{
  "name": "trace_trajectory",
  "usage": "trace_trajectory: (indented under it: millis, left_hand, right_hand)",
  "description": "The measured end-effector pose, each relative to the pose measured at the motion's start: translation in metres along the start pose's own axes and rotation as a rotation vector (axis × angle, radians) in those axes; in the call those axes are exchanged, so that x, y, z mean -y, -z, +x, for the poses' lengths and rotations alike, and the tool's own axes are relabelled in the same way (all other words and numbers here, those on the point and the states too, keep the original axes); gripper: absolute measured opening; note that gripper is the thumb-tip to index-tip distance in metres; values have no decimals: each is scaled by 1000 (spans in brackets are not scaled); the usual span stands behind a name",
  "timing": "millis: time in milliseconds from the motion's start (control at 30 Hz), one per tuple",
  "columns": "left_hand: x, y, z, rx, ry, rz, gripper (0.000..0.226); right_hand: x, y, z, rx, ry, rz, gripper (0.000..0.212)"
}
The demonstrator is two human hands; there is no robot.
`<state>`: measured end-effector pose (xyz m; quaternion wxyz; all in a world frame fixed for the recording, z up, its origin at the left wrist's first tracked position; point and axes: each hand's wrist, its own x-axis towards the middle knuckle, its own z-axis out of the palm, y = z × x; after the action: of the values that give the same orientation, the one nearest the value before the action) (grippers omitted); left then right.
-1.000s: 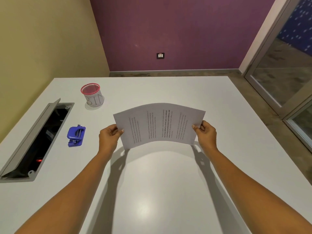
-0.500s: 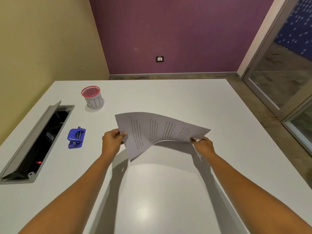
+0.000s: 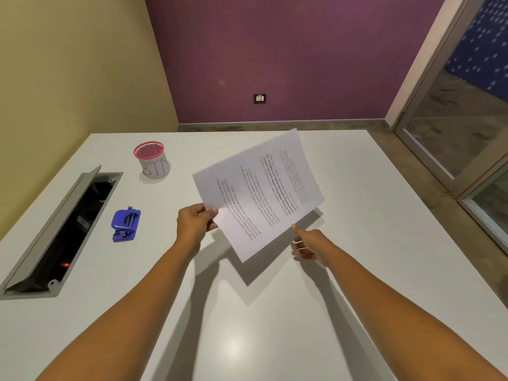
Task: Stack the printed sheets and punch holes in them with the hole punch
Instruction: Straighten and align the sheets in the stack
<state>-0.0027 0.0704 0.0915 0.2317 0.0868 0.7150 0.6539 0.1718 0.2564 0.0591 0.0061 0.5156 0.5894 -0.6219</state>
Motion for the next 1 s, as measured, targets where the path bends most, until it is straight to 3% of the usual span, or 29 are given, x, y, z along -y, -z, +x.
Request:
trace_trajectory:
  millis: [200,333,433,533,667,800,1000]
  left_hand:
    - [3,-5,-5,-26,26,-71,20]
    - [5,-8,-10,-11,39,-126,22]
    - [5,-8,-13,7,64,-176,21]
    - [5,-5,-15,23,110,-222,20]
    - [5,1,-15,-22,179,-226,21]
    - [5,9,-9,-57,212,-173,39]
    - [0,14,-2,98,276,-33,35]
  right_hand:
    - [14,-15,-6,165,12,312,28]
    - [21,-21,-2,123,56,522,6]
    - [27,-22,-3,63,111,559,12]
    - [29,-22,-4,28,128,520,17]
    - [25,-18,-7,-12,158,294,22]
    - [26,-9,-5,-69,241,89,31]
    - [37,-1,-12,-169,419,-84,29]
